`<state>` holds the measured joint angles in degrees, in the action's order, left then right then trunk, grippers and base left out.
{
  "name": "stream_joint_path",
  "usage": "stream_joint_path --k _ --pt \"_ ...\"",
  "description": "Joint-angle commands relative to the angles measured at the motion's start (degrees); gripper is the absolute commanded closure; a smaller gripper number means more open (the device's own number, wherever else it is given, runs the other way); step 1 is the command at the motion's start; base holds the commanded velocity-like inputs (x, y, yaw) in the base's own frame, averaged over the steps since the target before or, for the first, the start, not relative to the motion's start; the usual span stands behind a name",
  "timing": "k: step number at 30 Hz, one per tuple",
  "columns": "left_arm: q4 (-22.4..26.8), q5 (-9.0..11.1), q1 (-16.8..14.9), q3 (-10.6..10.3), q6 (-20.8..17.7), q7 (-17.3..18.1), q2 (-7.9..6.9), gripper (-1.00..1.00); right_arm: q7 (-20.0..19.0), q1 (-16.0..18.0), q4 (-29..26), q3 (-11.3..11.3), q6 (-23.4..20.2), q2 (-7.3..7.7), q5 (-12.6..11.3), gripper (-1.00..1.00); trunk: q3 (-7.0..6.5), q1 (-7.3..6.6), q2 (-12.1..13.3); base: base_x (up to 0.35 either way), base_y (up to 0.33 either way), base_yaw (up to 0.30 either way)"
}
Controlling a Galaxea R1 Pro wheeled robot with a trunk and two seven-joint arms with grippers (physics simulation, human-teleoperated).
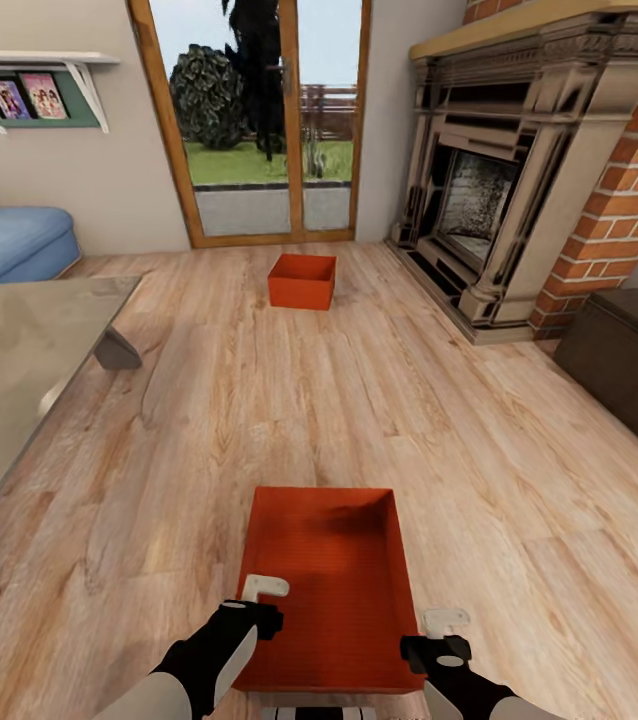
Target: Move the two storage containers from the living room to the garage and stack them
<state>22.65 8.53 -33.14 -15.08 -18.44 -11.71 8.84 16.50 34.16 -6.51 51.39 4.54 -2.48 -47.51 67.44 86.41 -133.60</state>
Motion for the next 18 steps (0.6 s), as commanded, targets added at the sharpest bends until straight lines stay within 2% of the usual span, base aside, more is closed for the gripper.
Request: stream_joint_path --k 1,5,7,15,18 --pt "0.1 0.6 0.0 -0.5 -0.3 -0.5 -0.05 -1.0 0.2 0.0 0.0 0.5 0.2 0.0 -0.6 -1.0 0.06 -0.01 0.0 0.0 0.0 -0.081" --pt "0.0 0.7 0.0 -0.4 -0.2 -0.5 -0.11 -1.0 0.2 0.0 0.0 0.5 0.2 0.07 -0.6 -1.0 0.09 -0.01 0.0 0.0 0.0 -0.03" --pt "-0.3 0.8 0.0 -0.3 -0.1 -0.5 -0.83 -1.0 0.2 0.0 0.0 0.6 0.1 0.0 -0.5 -1.0 0.09 -0.01 0.0 0.0 0.0 -0.005" --pt "-0.9 2.2 0.0 0.0 0.3 -0.4 -5.48 -1.0 0.3 0.0 0.0 0.8 -0.4 -0.12 -0.4 -1.0 0.1 -0.01 0.0 0.0 0.0 -0.001" --pt "-1.6 4.1 0.0 0.0 1.3 -0.3 -6.83 -1.0 0.3 0.0 0.0 0.9 -0.5 -0.21 -0.3 -1.0 0.1 -0.01 0.0 0.0 0.0 0.0"
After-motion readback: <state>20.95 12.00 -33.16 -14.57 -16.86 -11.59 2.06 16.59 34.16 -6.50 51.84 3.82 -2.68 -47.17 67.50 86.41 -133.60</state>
